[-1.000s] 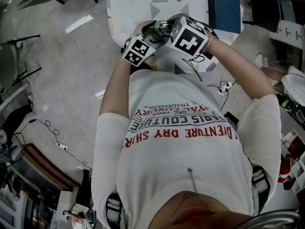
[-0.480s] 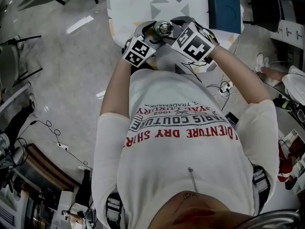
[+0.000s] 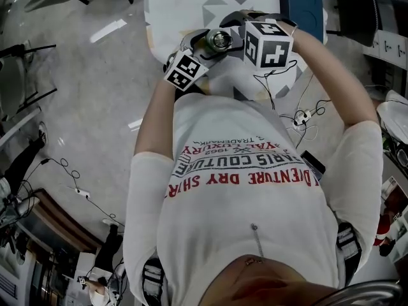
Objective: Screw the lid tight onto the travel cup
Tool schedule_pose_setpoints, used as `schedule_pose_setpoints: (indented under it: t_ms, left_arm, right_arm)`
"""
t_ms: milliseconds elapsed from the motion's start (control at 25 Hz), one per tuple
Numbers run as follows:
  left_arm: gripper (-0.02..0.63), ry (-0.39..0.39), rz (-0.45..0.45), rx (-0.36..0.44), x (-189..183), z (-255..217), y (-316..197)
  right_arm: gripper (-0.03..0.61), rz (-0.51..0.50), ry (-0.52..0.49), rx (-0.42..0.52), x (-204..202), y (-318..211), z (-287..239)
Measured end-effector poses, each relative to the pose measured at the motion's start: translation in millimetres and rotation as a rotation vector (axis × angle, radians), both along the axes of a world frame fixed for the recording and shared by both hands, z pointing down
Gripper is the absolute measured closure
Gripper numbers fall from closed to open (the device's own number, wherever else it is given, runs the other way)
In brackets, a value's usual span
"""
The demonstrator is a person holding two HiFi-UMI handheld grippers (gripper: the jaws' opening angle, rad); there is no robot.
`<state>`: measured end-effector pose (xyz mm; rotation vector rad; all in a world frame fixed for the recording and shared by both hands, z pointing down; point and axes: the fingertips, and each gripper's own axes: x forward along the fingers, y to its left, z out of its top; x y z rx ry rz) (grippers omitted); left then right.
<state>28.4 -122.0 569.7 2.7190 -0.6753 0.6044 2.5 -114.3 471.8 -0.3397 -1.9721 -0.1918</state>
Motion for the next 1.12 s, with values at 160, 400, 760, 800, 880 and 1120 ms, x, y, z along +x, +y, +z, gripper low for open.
schedule_pose_setpoints:
  t_ms: [160, 400, 760, 800, 880, 1120]
  left_arm:
    - [0.248, -0.001, 0.0, 0.001, -0.2, -0.2, 0.4]
    - [0.247, -0.002, 0.001, 0.001, 0.1, -0.6, 0.7]
    - [0.247, -0.002, 0.003, -0.001, -0.4, 1.6, 0.5]
    - [0.248, -0.003, 0.003, -0.001, -0.6, 1.5, 0.3]
    - [0.247, -0.004, 0.003, -0.001, -0.6, 1.0, 0.1]
    - [0.247, -0.004, 0.002, -0.003, -0.4, 1.7, -0.3]
  right_arm:
    - [0.31, -0.13, 0.032, 0.024, -1.0, 4.0, 6.3]
    - [0.341, -0.174, 0.039, 0.024, 0.1, 5.9, 12.3]
    - [0.344, 0.001, -0.002, -0.002, -1.9, 3.5, 13.9]
    - [0.344, 0.04, -0.013, -0.003, -2.3, 2.9, 13.6]
    - [0.344, 0.123, -0.033, -0.003, -2.6, 1.6, 13.2]
    - [0.344, 0.42, -0.1, -0.025, -2.2, -1.3, 15.3]
